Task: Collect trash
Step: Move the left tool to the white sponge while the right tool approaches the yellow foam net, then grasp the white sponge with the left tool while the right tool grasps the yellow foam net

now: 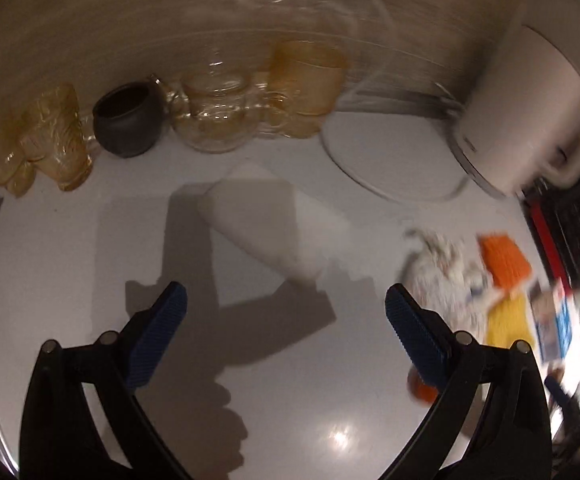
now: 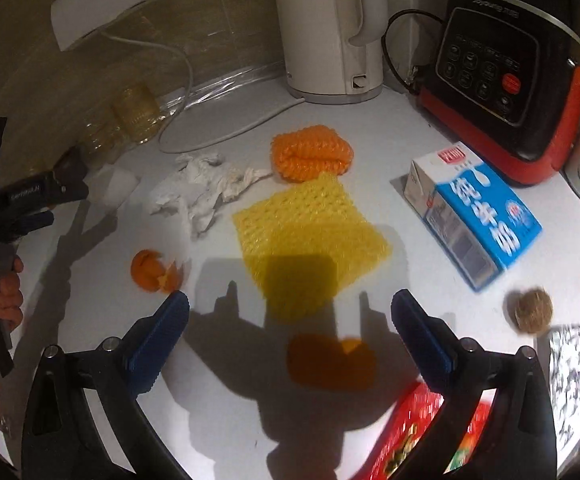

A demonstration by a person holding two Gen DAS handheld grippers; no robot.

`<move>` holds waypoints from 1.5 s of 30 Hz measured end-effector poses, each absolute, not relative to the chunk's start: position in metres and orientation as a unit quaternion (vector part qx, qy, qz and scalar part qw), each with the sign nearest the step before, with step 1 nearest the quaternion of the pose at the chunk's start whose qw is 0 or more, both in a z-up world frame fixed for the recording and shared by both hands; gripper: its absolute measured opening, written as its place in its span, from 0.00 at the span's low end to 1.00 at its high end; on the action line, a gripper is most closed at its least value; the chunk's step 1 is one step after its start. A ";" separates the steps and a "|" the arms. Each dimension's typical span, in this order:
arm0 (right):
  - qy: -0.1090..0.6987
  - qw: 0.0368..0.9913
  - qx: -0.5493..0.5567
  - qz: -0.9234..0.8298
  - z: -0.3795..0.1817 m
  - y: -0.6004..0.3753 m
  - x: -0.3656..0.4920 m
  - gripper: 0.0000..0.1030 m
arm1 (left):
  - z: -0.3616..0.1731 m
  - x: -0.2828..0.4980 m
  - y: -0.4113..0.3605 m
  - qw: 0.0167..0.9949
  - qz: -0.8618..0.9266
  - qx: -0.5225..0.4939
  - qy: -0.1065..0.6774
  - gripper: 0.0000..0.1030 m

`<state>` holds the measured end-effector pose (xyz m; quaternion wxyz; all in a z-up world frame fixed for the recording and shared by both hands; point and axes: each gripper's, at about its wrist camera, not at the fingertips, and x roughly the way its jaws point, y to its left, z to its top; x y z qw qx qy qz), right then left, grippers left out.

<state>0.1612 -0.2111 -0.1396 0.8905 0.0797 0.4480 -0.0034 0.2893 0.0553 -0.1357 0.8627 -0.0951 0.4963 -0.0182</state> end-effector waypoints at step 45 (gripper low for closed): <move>0.462 0.884 0.056 0.051 -0.151 -0.223 0.205 0.30 | -0.178 0.368 0.024 0.821 0.149 -0.137 0.534 0.69</move>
